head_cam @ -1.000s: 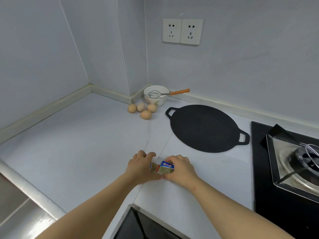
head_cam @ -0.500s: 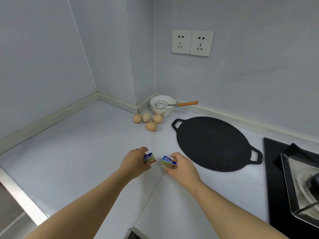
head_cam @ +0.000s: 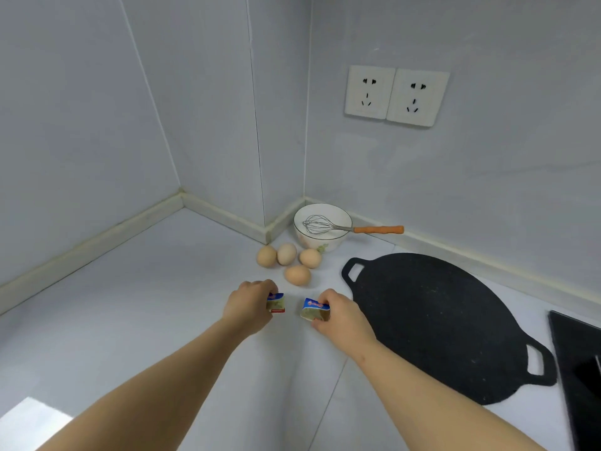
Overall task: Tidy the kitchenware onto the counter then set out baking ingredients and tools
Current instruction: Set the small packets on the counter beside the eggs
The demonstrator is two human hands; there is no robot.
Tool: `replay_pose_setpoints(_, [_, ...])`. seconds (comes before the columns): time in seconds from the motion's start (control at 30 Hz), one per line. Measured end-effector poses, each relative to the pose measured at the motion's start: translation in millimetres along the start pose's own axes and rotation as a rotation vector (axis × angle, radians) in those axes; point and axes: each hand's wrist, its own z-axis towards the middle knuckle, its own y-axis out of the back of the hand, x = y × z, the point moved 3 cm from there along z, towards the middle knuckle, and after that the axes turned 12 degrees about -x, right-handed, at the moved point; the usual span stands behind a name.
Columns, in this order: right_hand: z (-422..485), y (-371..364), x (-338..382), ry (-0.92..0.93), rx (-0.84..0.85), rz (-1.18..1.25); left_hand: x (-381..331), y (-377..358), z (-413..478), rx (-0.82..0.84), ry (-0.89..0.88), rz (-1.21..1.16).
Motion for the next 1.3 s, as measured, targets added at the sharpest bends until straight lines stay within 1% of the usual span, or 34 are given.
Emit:
replay_pose_setpoints(0.17, [17,-20,5,-0.001,0.02,-0.033,12,-9,15,0.026,0.011,-0.043])
replay_pose_setpoints(0.3, [29,-28,10,0.021,-0.006,-0.052,18,-11,19,0.037,0.021,-0.101])
replay_pose_setpoints(0.43, [37,-34,12,0.028,-0.014,-0.032,23,-12,25,0.054,-0.006,-0.122])
replay_pose_setpoints(0.63, [40,-35,9,0.007,-0.024,-0.002,21,-13,31,0.033,-0.018,-0.145])
replay_pose_setpoints(0.7, [39,-32,9,-0.033,-0.06,-0.021,22,-14,33,0.04,-0.019,-0.153])
replay_pose_setpoints(0.77, [41,-27,11,-0.07,-0.143,-0.065,23,-14,34,0.068,-0.005,-0.171])
replay_pose_setpoints(0.87, [53,-23,21,-0.047,-0.247,-0.117,26,-13,37,0.106,0.032,-0.22])
replay_pose_setpoints(0.93, [65,-26,28,-0.021,-0.207,-0.128,26,-13,41,0.099,0.059,-0.273])
replay_pose_setpoints(1.03, [76,-36,32,-0.001,-0.079,-0.186,24,-15,44,0.079,0.089,-0.338])
replay_pose_setpoints(1.1, [79,-40,31,0.004,-0.05,-0.217,22,-18,45,0.054,0.102,-0.383])
replay_pose_setpoints(1.2, [79,-40,28,0.009,-0.082,-0.227,18,-19,45,-0.005,0.11,-0.435])
replay_pose_setpoints(1.3, [75,-32,18,-0.046,-0.16,-0.24,15,-19,45,-0.067,0.108,-0.482])
